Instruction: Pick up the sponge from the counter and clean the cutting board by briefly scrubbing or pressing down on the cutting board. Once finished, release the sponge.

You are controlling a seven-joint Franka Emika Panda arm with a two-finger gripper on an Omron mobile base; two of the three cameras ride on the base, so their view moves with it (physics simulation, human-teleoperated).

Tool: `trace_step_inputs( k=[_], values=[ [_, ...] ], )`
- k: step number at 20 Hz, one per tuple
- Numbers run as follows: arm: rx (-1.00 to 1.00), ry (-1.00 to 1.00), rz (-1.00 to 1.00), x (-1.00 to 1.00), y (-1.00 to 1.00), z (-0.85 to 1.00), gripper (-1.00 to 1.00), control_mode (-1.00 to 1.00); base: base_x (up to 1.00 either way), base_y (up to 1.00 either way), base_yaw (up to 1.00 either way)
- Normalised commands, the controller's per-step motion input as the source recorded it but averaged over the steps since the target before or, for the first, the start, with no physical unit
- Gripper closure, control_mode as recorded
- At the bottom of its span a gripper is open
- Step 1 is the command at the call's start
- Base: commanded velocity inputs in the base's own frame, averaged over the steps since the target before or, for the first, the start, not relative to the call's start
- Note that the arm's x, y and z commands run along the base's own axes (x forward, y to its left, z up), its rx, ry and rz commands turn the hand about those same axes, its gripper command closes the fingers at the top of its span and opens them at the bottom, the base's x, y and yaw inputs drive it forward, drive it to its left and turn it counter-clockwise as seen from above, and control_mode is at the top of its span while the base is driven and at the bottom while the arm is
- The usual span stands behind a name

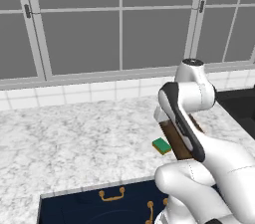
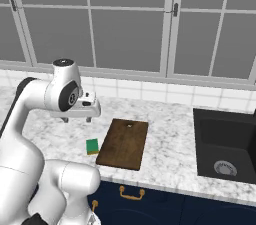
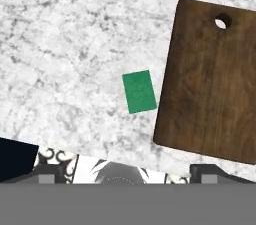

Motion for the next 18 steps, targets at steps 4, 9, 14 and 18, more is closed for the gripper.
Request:
trace_step_inputs(
  k=[4,9,14,18],
  values=[
    [-0.01,0.04,0.20,0.31,0.20,-0.60,-1.00,-1.00,0.00,0.00,0.00],
    [0.00,0.07,0.04,0.34,0.08,-0.31,-1.00,-1.00,0.00,0.00,0.00],
    [-0.02,0.00,0.00,0.14,0.06,-0.25,-1.00,-1.00,0.00,0.00,0.00],
    [-0.01,0.00,0.00,0.23,0.00,-0.45,-1.00,-1.00,0.00,0.00,0.00]
  ],
)
